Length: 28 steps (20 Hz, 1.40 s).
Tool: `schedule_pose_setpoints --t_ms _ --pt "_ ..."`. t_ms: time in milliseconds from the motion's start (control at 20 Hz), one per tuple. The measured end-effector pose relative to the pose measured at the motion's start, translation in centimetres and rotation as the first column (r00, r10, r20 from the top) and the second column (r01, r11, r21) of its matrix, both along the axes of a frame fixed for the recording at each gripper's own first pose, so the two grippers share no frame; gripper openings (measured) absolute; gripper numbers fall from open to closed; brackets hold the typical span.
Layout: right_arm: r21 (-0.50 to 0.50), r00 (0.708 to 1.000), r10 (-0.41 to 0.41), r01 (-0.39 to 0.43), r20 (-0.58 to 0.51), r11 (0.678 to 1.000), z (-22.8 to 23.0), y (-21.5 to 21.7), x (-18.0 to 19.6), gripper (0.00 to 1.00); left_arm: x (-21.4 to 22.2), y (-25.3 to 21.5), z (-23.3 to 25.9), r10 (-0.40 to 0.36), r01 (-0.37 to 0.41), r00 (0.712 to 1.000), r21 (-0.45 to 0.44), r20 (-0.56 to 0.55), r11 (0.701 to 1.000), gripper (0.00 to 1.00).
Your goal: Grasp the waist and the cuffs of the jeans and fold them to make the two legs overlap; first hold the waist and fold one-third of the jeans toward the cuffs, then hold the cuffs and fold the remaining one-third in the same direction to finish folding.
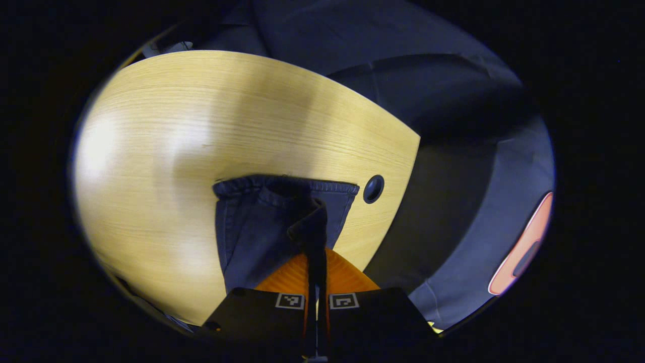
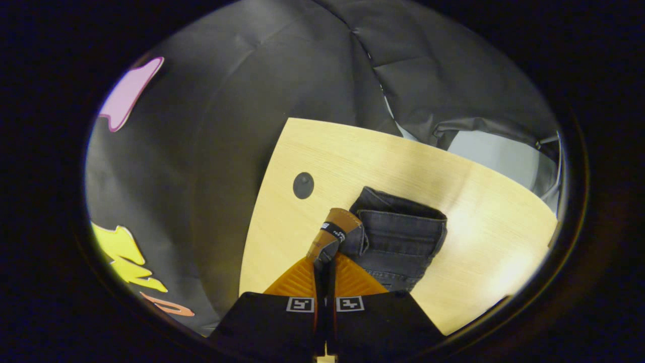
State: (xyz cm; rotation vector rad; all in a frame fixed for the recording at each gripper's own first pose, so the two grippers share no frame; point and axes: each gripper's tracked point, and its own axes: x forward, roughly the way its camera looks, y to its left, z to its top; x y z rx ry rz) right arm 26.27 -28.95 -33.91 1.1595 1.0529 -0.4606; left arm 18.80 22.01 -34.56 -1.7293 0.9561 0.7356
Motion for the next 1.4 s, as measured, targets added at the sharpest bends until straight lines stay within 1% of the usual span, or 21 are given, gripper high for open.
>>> schedule_pose_setpoints --t_ms 150,250,350,400,500,650,700,750,800,850,1000,1100,1150,1200,1250,1300,1350,1400 --pt "0.014 1.000 -0.001 0.001 -0.015 1.000 -1.6 0.0 1.1 0.01 1.2 -0.3 -1.8 -0.024 0.024 0.999 0.006 -0.029 1.000 0.04" --pt "0.002 0.999 0.013 -0.013 -0.036 1.000 -3.2 0.1 1.7 0.01 1.4 -0.5 -3.1 -0.049 0.050 0.997 0.009 -0.055 0.999 0.05" --pt "-0.014 0.998 0.019 -0.020 -0.067 1.000 -4.6 0.2 2.0 0.02 1.8 -0.6 -3.6 -0.050 0.050 0.997 0.007 -0.056 0.999 0.07" --pt "-0.012 0.998 0.012 -0.013 -0.070 1.000 -4.8 0.3 2.2 0.03 1.9 -0.8 -3.9 -0.057 0.057 0.997 0.005 -0.059 0.998 0.09" --pt "-0.014 0.998 0.006 -0.006 -0.065 1.000 -5.0 0.2 2.5 0.11 2.6 -0.5 -3.8 -0.074 0.075 0.997 0.009 -0.034 0.997 0.10" --pt "-0.066 0.997 0.051 -0.054 -0.050 0.996 -4.4 -0.1 2.9 0.22 3.2 -0.5 -3.1 -0.121 0.122 0.992 0.039 -0.022 0.992 0.57" --pt "-0.093 0.999 0.050 -0.051 -0.011 0.994 -3.7 -0.3 3.7 0.33 2.4 -0.2 -3.2 -0.146 0.149 0.988 0.065 -0.059 0.987 0.72" --pt "-0.136 0.999 0.046 -0.045 0.010 0.990 -3.1 -1.0 4.2 0.54 1.7 0.4 -2.8 -0.156 0.163 0.984 0.085 -0.086 0.983 0.85" --pt "-0.182 0.998 0.052 -0.046 0.026 0.982 -2.4 -1.7 4.5 0.76 1.8 0.5 -2.6 -0.157 0.165 0.984 0.096 -0.090 0.982 0.99" --pt "-0.216 0.997 0.070 -0.060 0.037 0.974 -1.3 -2.3 4.4 0.97 1.8 0.6 -1.9 -0.153 0.161 0.985 0.104 -0.082 0.982 0.98" --pt "-0.279 0.989 0.136 -0.112 0.066 0.954 0.6 -2.3 3.2 0.97 1.3 1.6 0.3 -0.149 0.158 0.986 0.147 -0.070 0.976 0.99" --pt "-0.337 0.978 0.190 -0.149 0.090 0.929 2.0 -2.3 1.9 0.97 1.0 2.3 2.4 -0.185 0.192 0.981 0.206 -0.052 0.959 0.98" --pt "-0.377 0.970 0.224 -0.173 0.096 0.910 2.6 -2.3 1.0 0.97 1.0 2.5 3.7 -0.221 0.225 0.974 0.250 -0.043 0.942 0.98" --pt "-0.421 0.959 0.263 -0.197 0.105 0.885 3.3 -2.3 0.1 0.98 1.0 2.6 4.8 -0.267 0.266 0.963 0.308 -0.037 0.913 0.99" --pt "-0.467 0.946 0.304 -0.219 0.114 0.857 4.0 -2.4 -0.7 0.98 1.1 2.9 6.0 -0.324 0.311 0.945 0.381 -0.032 0.871 1.00" --pt "-0.516 0.932 0.341 -0.234 0.122 0.824 4.7 -2.3 -1.6 0.98 1.0 3.1 7.7 -0.385 0.354 0.922 0.465 -0.030 0.812 1.00" --pt "-0.564 0.916 0.378 -0.242 0.137 0.790 5.7 -2.2 -2.4 0.98 1.0 3.2 9.7 -0.446 0.387 0.895 0.552 -0.032 0.738 0.99" --pt "-0.611 0.897 0.415 -0.246 0.151 0.753 6.8 -2.0 -3.5 0.98 0.7 2.9 11.7 -0.508 0.411 0.861 0.632 -0.032 0.657 0.99"
